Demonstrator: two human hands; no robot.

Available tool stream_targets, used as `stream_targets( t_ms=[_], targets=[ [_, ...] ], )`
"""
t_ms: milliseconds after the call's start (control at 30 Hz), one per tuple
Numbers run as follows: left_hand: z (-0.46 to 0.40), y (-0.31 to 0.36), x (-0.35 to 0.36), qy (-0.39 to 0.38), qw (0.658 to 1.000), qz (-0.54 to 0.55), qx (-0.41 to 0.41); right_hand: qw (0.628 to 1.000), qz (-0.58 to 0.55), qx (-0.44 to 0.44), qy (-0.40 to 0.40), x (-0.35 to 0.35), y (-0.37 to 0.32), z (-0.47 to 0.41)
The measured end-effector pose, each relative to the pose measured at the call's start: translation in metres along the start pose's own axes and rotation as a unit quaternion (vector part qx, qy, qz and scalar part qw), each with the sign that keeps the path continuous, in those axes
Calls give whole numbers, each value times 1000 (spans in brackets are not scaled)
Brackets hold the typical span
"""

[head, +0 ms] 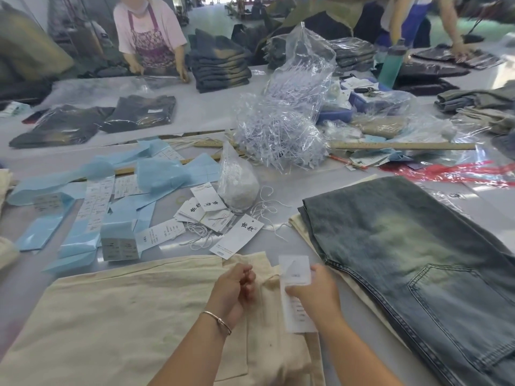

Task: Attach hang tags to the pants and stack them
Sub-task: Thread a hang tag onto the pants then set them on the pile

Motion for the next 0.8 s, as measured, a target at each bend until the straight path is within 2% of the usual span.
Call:
stream_targets(
  t_ms=[100,167,200,267,300,333,367,400,467,500,533,600,800],
  targets=[
    [6,-8,-11,-9,998,62,-23,998,-20,-58,-18,-3,-6,8],
    [8,-9,-14,-3,995,97,-37,978,-5,-195,71,-17,-21,20],
    [7,-9,-15,-1,993,110,-41,946,5,-291,146,-26,-32,29],
    [5,-9,-16,7,992,122,-44,853,39,-452,256,-37,-49,53],
    [4,-9,-17,14,990,131,-41,817,66,-502,276,-38,-51,61],
    [3,-8,-17,20,989,143,-37,800,102,-528,265,-36,-51,65],
    [2,-8,-18,25,987,157,-31,800,149,-535,228,-29,-46,63],
    [1,-8,-19,27,985,171,-26,820,207,-507,166,-20,-37,57],
    [-1,-8,-19,22,983,179,-17,882,277,-380,31,-1,-7,45],
    [-1,-8,-20,18,984,175,-12,920,229,-318,-18,5,6,41],
    [-1,-9,-21,15,986,168,-9,950,146,-274,-27,6,13,38],
    [-1,-11,-22,21,987,159,-7,973,41,-227,11,3,18,32],
    [1,-10,-20,32,989,147,3,968,128,-218,0,18,6,25]
  ],
)
Point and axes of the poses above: each hand's wrist, its own z-axis away from the middle knuckle, its own x-axis out of the palm, y = z × x, the point moved 5 cm from there along -z, towards the middle knuckle, and after that the axes turned 15 degrees about x, right-handed, at the moved point
